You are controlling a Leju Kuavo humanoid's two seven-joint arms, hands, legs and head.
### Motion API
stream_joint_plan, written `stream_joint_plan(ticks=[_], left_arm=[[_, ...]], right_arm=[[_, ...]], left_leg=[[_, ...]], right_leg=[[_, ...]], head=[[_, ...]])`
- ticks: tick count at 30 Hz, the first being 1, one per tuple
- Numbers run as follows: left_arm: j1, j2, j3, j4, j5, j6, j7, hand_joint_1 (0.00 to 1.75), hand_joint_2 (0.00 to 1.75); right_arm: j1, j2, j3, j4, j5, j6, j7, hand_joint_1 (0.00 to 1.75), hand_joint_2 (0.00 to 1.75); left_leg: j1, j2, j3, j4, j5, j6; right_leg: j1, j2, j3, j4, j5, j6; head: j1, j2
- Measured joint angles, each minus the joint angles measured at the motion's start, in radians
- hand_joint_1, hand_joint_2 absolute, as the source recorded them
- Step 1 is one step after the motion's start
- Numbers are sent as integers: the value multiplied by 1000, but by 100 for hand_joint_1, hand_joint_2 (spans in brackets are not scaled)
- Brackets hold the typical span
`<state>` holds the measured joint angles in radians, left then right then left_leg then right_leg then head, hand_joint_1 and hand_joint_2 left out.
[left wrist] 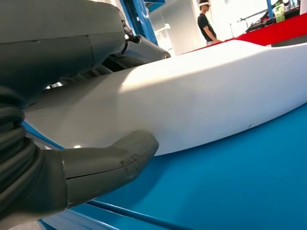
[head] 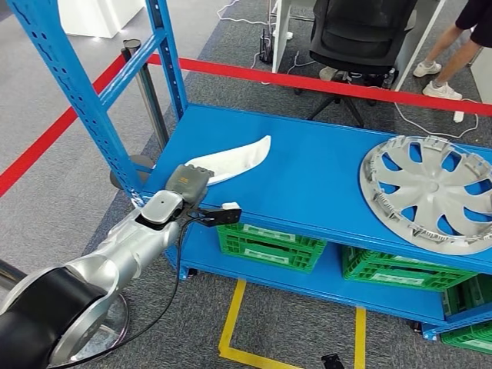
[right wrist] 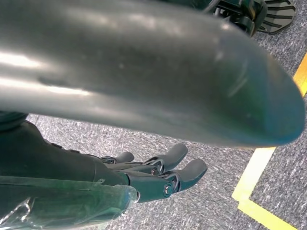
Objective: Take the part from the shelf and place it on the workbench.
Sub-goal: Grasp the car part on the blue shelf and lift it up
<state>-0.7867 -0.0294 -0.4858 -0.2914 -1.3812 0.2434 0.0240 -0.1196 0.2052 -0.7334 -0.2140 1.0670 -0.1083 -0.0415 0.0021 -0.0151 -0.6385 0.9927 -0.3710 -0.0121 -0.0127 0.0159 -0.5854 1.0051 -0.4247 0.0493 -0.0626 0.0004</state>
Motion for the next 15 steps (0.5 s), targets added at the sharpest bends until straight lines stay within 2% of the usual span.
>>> stream_joint_plan(ticks=[6,10,15], left_arm=[[0,0,4,0,-2,1,-1,175,175],[0,0,4,0,-4,3,-9,175,0],[0,1,6,0,-9,25,-38,175,0]], right_arm=[[0,0,0,0,0,1,-2,0,0],[0,0,0,0,1,2,-4,0,0],[0,0,0,0,2,3,-10,0,0]], left_leg=[[0,0,0,0,0,0],[0,0,0,0,0,0],[0,0,0,0,0,0]], right_leg=[[0,0,0,0,0,0],[0,0,0,0,0,0],[0,0,0,0,0,0]], head=[[0,0],[0,0],[0,0]])
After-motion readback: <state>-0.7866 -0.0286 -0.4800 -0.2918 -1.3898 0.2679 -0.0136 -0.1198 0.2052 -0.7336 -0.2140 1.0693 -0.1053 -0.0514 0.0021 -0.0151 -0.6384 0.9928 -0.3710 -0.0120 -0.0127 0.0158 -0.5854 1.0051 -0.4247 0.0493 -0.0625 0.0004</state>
